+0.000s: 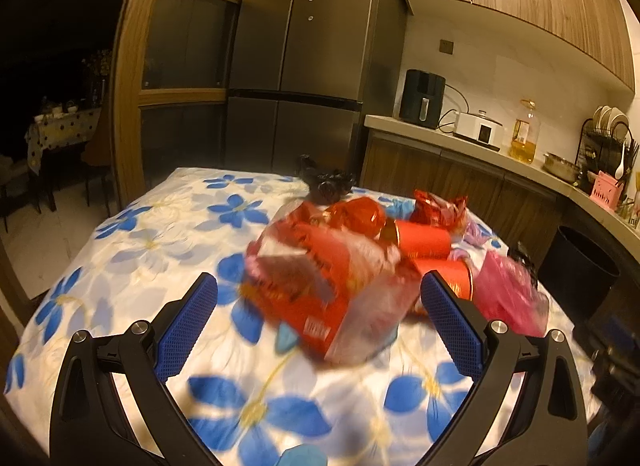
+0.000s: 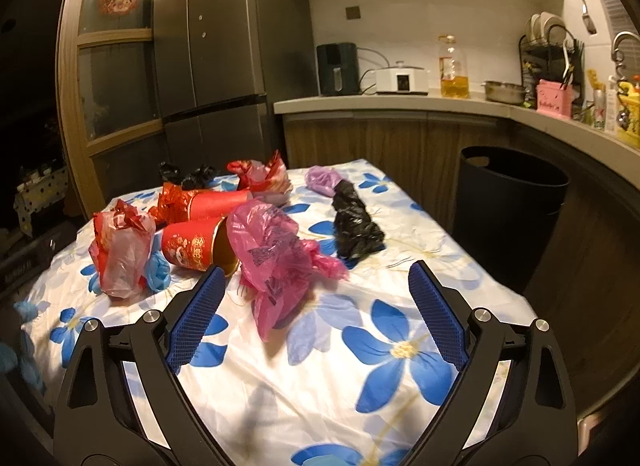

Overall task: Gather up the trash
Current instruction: 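Grasp the red plastic bag with the left gripper while the right gripper grasps the pink bag, then lift both held bags and carry them over the black trash bin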

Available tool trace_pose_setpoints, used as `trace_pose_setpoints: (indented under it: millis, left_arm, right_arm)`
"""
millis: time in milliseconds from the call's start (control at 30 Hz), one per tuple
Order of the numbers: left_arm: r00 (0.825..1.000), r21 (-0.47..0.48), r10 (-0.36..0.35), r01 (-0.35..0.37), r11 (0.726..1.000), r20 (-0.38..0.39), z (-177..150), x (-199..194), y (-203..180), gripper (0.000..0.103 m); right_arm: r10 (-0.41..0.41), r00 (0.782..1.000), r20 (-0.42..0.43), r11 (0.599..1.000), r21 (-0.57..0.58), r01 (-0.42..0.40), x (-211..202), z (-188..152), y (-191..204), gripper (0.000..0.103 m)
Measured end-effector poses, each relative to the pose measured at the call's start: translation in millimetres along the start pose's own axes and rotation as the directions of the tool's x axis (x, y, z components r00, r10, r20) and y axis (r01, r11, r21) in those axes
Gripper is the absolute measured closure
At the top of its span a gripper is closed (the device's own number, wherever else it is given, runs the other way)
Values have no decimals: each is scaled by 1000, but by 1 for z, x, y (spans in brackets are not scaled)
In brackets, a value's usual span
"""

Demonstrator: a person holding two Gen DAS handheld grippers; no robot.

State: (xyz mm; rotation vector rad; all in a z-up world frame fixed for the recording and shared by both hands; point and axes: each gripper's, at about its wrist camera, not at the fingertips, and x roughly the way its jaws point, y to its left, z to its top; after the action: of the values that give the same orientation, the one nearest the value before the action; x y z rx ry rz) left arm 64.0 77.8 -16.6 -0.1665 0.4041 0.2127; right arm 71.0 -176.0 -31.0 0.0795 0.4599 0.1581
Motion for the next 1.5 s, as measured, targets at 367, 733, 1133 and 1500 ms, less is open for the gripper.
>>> trace_pose_setpoints:
  millis: [367, 733, 1133, 1500]
  left_arm:
    - [983, -109, -140, 128, 986, -118, 11, 50, 0, 11]
    - [965, -153, -179, 150, 977, -191, 2, 70, 1, 76]
    - [967, -97, -162, 145, 985, -197, -4, 67, -11, 103]
    - [981, -92, -138, 126, 988, -140, 1, 40, -7, 103]
  right_arm:
    - [16, 999, -29, 1000, -2, -16, 31, 3, 1, 12]
    - [52, 996, -67, 999, 0, -53, 52, 3, 2, 31]
    - [115, 990, -81, 992, -37, -118, 56, -1, 15, 74]
    - [126, 990, -59, 991, -43, -128, 49, 1, 16, 100]
